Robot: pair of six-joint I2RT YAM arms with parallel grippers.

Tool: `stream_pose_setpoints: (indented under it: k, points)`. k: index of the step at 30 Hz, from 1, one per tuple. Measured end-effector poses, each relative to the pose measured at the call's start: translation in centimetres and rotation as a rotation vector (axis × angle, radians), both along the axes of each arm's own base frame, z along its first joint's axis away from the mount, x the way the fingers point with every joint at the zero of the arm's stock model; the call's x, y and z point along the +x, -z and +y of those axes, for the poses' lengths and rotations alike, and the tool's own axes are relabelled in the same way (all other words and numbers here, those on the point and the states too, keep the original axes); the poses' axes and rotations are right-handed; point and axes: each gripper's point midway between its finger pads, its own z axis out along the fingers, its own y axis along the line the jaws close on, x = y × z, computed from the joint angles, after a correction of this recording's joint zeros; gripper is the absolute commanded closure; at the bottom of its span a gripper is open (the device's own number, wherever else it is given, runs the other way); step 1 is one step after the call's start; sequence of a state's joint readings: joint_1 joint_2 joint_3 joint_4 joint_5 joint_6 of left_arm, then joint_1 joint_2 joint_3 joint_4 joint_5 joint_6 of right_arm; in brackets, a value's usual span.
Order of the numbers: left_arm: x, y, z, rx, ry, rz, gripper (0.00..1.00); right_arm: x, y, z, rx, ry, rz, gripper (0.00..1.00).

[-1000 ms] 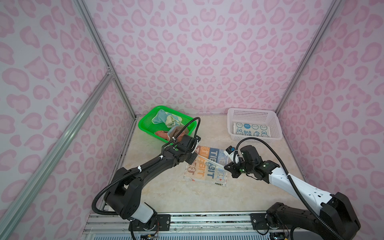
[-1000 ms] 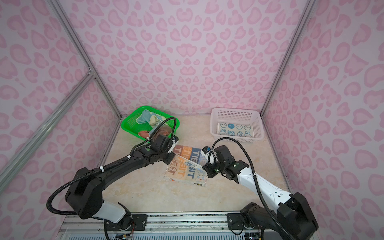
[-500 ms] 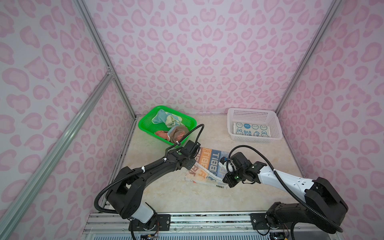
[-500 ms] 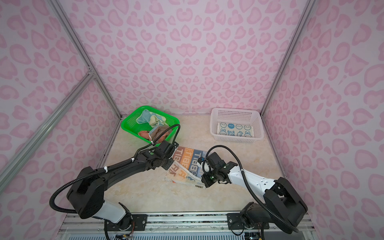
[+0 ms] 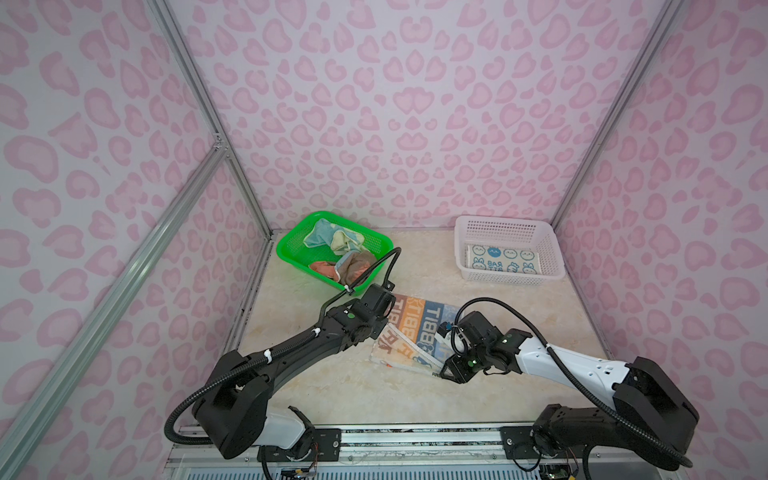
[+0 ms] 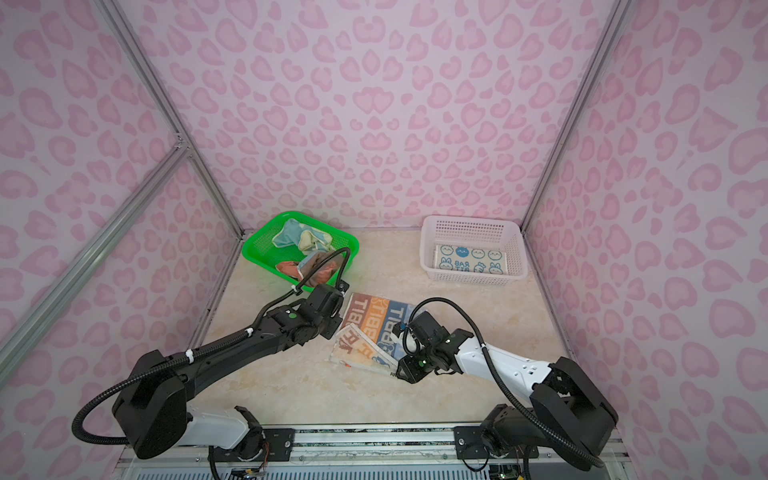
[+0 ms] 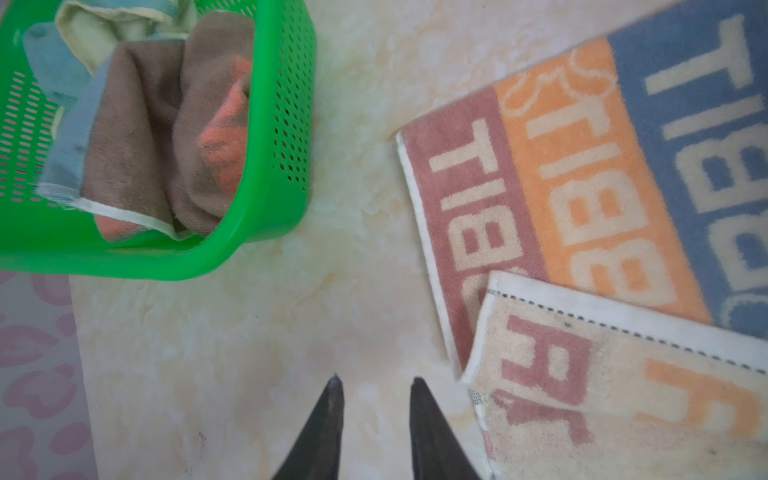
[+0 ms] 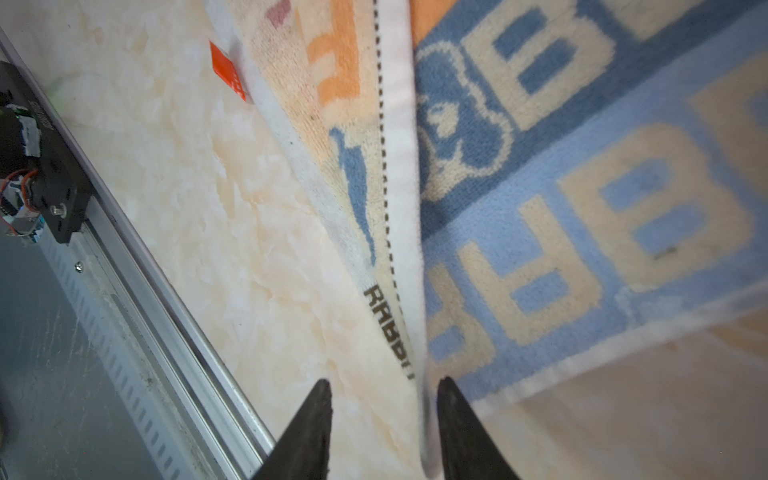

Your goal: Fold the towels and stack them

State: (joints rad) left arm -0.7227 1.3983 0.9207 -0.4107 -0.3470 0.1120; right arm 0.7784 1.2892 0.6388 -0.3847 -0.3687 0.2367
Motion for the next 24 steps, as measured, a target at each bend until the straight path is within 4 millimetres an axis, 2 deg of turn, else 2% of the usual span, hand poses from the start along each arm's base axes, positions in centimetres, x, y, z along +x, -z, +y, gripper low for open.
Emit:
stream_pose_setpoints:
  k: [1,5,10,13,17,24]
  points:
    - [0.3,-0.5,0.0,-0.014,-0.015,-0.023,0.65,0.3,-0.4,0.0,0.005,0.013,-0.012,0.49]
    - [1.1,-2.7,0.2,-0.090,-0.075,-0.103,0.53,2.2,-1.9,1.0,0.035,0.045,-0.083,0.46]
    - [1.8,-5.2,0.9,-0.215,-0.142,-0.172,0.44,5.4,-2.3,3.4,0.059,0.067,-0.124,0.44]
    - [1.9,-6.5,1.5,-0.295,-0.173,-0.202,0.32,7.5,-2.0,5.7,0.082,0.059,-0.125,0.43]
    - [1.5,-7.8,2.4,-0.380,-0.204,-0.227,0.02,9.2,-0.9,8.3,0.110,0.030,-0.104,0.43]
    - [0.8,-9.0,3.3,-0.454,-0.226,-0.258,0.02,10.9,1.4,11.3,0.135,-0.022,-0.076,0.43]
